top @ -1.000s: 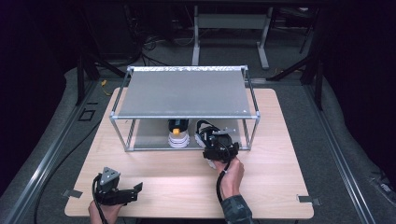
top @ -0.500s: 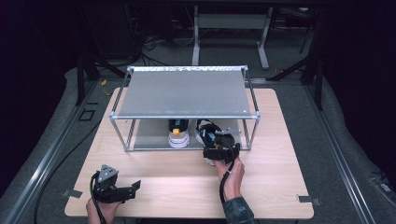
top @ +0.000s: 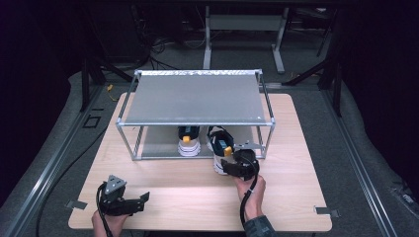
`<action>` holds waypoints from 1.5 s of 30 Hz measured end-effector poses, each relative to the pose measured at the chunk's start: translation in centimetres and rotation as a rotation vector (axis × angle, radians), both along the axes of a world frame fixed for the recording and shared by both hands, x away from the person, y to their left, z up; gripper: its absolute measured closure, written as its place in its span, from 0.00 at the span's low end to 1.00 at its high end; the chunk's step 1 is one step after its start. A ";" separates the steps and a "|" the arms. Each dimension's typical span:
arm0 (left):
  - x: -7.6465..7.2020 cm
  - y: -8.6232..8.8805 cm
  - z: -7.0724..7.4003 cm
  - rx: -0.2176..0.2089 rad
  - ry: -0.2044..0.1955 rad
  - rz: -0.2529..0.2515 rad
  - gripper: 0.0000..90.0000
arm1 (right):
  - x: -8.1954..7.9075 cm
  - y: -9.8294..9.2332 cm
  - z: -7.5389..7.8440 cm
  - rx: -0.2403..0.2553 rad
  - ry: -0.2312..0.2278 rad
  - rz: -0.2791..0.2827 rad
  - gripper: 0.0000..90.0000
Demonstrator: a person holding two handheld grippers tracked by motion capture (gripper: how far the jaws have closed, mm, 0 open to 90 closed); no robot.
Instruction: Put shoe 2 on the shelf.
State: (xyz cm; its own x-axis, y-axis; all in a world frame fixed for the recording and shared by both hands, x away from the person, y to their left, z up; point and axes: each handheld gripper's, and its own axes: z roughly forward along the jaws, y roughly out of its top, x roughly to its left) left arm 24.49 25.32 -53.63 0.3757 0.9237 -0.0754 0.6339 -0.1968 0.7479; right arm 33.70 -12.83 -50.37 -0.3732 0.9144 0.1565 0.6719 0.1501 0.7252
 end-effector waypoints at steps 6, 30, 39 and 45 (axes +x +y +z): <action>-0.2 0.1 -0.1 0.004 0.004 0.000 0.03 | 0.6 0.8 0.3 0.004 -0.014 0.014 0.53; -0.4 0.3 -0.3 0.023 0.010 0.004 0.04 | 4.8 3.5 -0.4 -0.065 -0.029 -0.002 0.46; -0.3 0.0 -0.2 0.030 0.014 -0.006 0.04 | 5.6 4.0 -0.4 -0.076 -0.031 0.012 0.55; -0.1 -0.3 -0.3 0.031 0.023 -0.020 0.05 | 6.0 4.4 -0.5 -0.089 -0.040 0.029 0.58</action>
